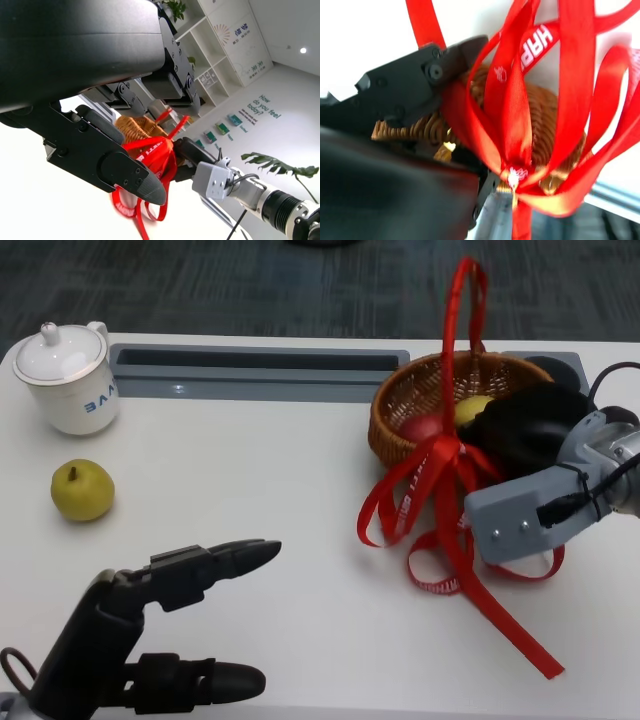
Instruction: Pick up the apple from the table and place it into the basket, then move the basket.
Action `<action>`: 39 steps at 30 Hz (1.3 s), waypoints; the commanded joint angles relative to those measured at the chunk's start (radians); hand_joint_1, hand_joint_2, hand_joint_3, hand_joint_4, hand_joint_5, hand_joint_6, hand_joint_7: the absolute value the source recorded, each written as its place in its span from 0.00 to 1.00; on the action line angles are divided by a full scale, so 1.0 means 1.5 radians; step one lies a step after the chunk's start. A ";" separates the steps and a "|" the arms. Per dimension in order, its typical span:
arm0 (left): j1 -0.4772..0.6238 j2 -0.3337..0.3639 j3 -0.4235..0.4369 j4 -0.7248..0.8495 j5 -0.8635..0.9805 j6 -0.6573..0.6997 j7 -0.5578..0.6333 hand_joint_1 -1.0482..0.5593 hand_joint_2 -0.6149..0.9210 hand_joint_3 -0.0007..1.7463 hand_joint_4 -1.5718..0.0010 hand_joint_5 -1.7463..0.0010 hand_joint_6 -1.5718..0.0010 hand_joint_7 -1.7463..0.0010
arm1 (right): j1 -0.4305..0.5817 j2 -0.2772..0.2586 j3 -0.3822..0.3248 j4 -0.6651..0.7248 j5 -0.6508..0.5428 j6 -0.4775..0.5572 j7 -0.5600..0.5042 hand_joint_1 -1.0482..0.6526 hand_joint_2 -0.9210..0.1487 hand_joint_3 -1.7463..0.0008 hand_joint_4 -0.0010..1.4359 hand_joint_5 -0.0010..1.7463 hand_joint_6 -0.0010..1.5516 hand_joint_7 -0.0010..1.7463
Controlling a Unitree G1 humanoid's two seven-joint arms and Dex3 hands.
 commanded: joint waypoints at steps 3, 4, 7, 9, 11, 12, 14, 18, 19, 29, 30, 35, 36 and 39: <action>0.035 0.009 0.022 0.003 0.011 -0.035 0.017 0.31 0.88 0.00 0.53 0.99 0.54 1.00 | -0.045 -0.005 -0.050 0.003 0.042 0.080 0.024 0.41 0.03 1.00 0.82 0.11 0.65 0.01; 0.039 0.011 0.025 0.006 0.008 -0.041 0.017 0.31 0.88 0.00 0.53 0.99 0.54 1.00 | -0.047 -0.004 -0.057 0.003 0.046 0.093 0.028 0.41 0.03 1.00 0.84 0.11 0.66 0.01; 0.054 0.015 0.031 0.010 0.001 -0.055 0.017 0.33 0.88 0.00 0.53 1.00 0.54 1.00 | -0.053 0.000 -0.072 0.005 0.053 0.130 0.038 0.40 0.02 1.00 0.85 0.12 0.68 0.01; 0.065 0.015 0.036 0.009 0.000 -0.061 0.017 0.33 0.88 0.00 0.53 1.00 0.53 1.00 | -0.056 0.004 -0.081 0.006 0.056 0.151 0.043 0.40 0.02 1.00 0.81 0.22 0.68 0.01; 0.075 0.014 0.041 0.007 0.001 -0.067 0.018 0.33 0.88 0.00 0.53 1.00 0.53 0.99 | -0.058 0.008 -0.086 0.006 0.056 0.167 0.044 0.41 0.01 1.00 0.75 0.28 0.68 0.00; 0.081 0.014 0.043 0.006 0.000 -0.069 0.019 0.33 0.88 0.00 0.52 1.00 0.53 0.99 | -0.059 0.010 -0.088 0.006 0.055 0.174 0.044 0.42 0.01 1.00 0.74 0.25 0.68 0.00; 0.092 0.014 0.044 0.001 -0.002 -0.070 0.018 0.33 0.89 0.00 0.52 1.00 0.53 1.00 | -0.060 0.013 -0.095 0.007 0.056 0.187 0.043 0.42 0.01 1.00 0.76 0.14 0.68 0.00; 0.112 0.014 0.043 -0.007 -0.007 -0.072 0.017 0.34 0.88 0.00 0.52 1.00 0.53 1.00 | -0.061 0.018 -0.108 0.008 0.062 0.213 0.047 0.42 0.00 1.00 0.79 0.06 0.68 0.00; 0.113 0.015 0.043 -0.005 -0.007 -0.073 0.017 0.34 0.88 0.00 0.52 1.00 0.53 1.00 | -0.061 0.020 -0.111 0.008 0.064 0.218 0.048 0.42 0.00 1.00 0.80 0.06 0.68 0.00; 0.109 0.009 0.041 0.012 -0.009 -0.092 0.019 0.33 0.89 0.00 0.52 1.00 0.53 1.00 | -0.060 0.027 -0.142 0.008 0.082 0.246 0.041 0.41 0.00 1.00 0.80 0.02 0.67 0.00; 0.110 0.008 0.042 0.011 -0.008 -0.092 0.020 0.33 0.89 0.00 0.52 1.00 0.53 1.00 | -0.059 0.026 -0.145 0.008 0.082 0.247 0.042 0.41 0.01 1.00 0.79 0.02 0.66 0.00; 0.105 0.004 0.042 0.015 -0.001 -0.098 0.022 0.32 0.88 0.00 0.51 1.00 0.53 1.00 | -0.055 0.018 -0.152 0.007 0.083 0.238 0.045 0.34 0.09 1.00 0.68 0.00 0.56 0.00; 0.105 0.003 0.042 0.015 0.000 -0.098 0.022 0.33 0.88 0.00 0.51 1.00 0.53 1.00 | -0.054 0.017 -0.153 0.007 0.084 0.236 0.045 0.33 0.10 1.00 0.65 0.00 0.53 0.00; 0.101 0.002 0.040 0.017 0.002 -0.101 0.022 0.33 0.88 0.00 0.51 1.00 0.53 1.00 | -0.053 0.015 -0.153 0.007 0.084 0.229 0.048 0.30 0.13 1.00 0.57 0.00 0.45 0.00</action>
